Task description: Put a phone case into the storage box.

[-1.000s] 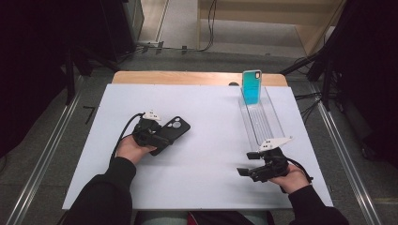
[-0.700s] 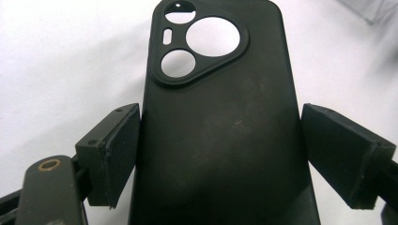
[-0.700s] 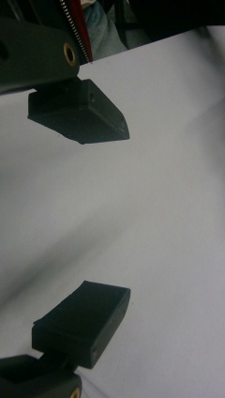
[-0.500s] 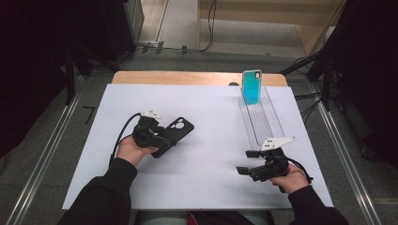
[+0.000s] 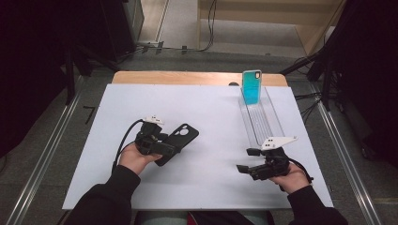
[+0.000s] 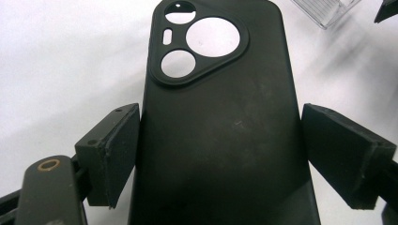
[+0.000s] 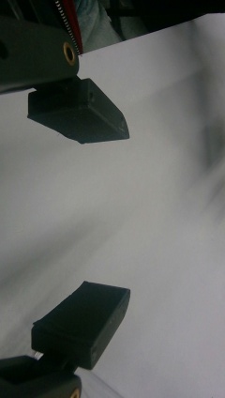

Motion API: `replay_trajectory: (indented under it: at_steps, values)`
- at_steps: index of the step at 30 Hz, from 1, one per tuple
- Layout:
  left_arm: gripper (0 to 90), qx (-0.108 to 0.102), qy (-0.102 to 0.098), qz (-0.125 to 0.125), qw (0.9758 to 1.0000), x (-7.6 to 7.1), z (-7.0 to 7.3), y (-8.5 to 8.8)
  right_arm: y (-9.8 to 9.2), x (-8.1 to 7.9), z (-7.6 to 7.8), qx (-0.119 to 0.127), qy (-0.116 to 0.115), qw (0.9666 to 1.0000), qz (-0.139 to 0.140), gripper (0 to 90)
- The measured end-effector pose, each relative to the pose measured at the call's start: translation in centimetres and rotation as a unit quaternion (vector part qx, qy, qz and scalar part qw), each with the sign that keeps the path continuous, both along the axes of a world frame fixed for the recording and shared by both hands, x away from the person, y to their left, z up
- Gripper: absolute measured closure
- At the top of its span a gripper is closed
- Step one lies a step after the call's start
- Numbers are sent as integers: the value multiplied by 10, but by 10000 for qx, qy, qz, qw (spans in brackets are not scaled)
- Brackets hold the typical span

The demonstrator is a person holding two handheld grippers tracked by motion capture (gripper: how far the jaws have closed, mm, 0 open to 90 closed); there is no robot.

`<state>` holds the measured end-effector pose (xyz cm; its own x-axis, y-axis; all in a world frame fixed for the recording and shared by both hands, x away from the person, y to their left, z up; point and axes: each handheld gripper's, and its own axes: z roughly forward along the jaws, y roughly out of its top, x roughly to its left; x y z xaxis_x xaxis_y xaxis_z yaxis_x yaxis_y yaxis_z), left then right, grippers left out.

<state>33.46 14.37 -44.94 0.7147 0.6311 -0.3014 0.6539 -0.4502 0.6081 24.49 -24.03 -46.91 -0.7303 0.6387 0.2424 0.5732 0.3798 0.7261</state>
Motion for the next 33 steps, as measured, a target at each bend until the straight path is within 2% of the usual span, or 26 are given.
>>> replay_trajectory:
  at_steps: [3, 6, 13, 19, 24, 27, 30, 33]
  values:
    - [152, -49, -10, 64, 10000, -4, 1, 0, 2, 0, 0, -30, 55, 10000, 39, 191]
    - [152, -84, -33, 114, 9999, -8, 1, -1, 4, 1, 0, 35, 247, 9997, 6, 189]
    - [152, -161, -127, 265, 9994, -18, 2, -8, 12, 0, 5, -3, 178, 9998, 14, 188]
    - [151, -278, -206, 411, 9986, -27, 2, -12, 15, 1, 11, 52, 239, 9996, -153, 188]
    - [151, -335, -373, 529, 9973, -33, 2, -15, 16, 3, 15, 108, 301, 9991, -288, 188]
    - [151, -350, -435, 567, 9968, -36, 1, -18, 17, 5, 17, 163, 444, 9981, -396, 188]
    - [151, -422, -494, 620, 9960, -39, 0, -20, 16, 8, 18, 324, 604, 9964, -504, 188]
    - [151, -479, -597, 663, 9949, -43, -1, -23, 18, 8, 21, 405, 662, 9951, -609, 188]
